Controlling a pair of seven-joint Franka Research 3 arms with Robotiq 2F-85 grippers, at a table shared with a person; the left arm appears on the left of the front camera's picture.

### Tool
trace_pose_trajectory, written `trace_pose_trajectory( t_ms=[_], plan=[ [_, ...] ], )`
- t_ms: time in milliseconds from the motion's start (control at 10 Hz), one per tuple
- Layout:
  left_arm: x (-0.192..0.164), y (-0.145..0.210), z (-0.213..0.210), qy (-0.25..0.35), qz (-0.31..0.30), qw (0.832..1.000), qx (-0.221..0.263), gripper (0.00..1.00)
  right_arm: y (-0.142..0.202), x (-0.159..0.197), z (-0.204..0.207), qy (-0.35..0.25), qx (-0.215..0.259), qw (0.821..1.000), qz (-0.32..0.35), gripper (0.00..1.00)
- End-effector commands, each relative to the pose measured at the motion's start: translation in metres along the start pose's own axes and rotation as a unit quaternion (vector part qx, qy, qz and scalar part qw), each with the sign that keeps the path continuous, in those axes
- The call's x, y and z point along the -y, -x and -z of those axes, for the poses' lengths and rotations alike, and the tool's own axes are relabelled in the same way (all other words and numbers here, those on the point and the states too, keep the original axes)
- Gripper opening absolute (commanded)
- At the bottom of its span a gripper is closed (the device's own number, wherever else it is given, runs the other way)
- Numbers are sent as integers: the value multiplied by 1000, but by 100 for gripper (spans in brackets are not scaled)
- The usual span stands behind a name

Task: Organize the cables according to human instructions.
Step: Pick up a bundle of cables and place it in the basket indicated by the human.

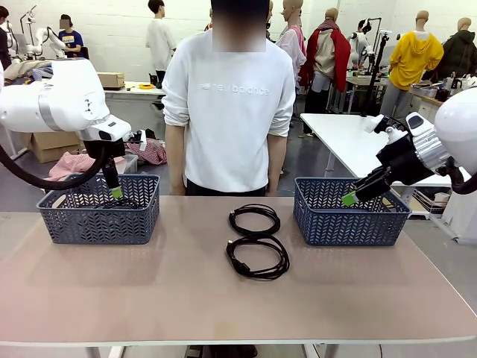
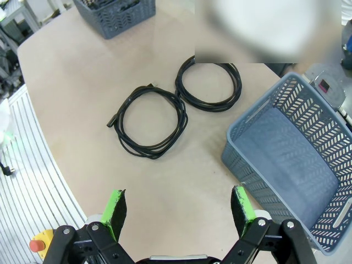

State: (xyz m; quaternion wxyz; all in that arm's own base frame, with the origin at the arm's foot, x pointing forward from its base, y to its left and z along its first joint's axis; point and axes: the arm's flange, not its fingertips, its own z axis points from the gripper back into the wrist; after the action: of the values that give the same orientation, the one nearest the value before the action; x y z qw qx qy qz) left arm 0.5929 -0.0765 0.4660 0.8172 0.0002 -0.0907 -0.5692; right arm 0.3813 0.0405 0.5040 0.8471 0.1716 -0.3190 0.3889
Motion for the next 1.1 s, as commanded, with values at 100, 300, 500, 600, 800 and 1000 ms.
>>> trace_pose_trajectory(
  t_ms=[100, 300, 500, 600, 800, 1000],
  plan=[
    [0, 0, 0, 0, 0, 1000, 0, 100, 2, 3, 1, -8, 11, 1000, -9, 100],
    [11, -11, -14, -7, 11, 999, 36, 100, 2, 3, 1, -8, 11, 1000, -9, 100],
    [37, -11, -35, -1, 1, 996, 92, 100, 2, 3, 1, -8, 11, 1000, -9, 100],
    [52, -11, -42, 3, 3, 994, 110, 100, 2, 3, 1, -8, 11, 1000, -9, 100],
    [83, -9, -49, 18, -1, 990, 143, 100, 2, 3, 1, -8, 11, 1000, -9, 100],
    [113, -13, -47, 41, 1, 986, 164, 100, 2, 3, 1, -8, 11, 1000, -9, 100]
  ],
)
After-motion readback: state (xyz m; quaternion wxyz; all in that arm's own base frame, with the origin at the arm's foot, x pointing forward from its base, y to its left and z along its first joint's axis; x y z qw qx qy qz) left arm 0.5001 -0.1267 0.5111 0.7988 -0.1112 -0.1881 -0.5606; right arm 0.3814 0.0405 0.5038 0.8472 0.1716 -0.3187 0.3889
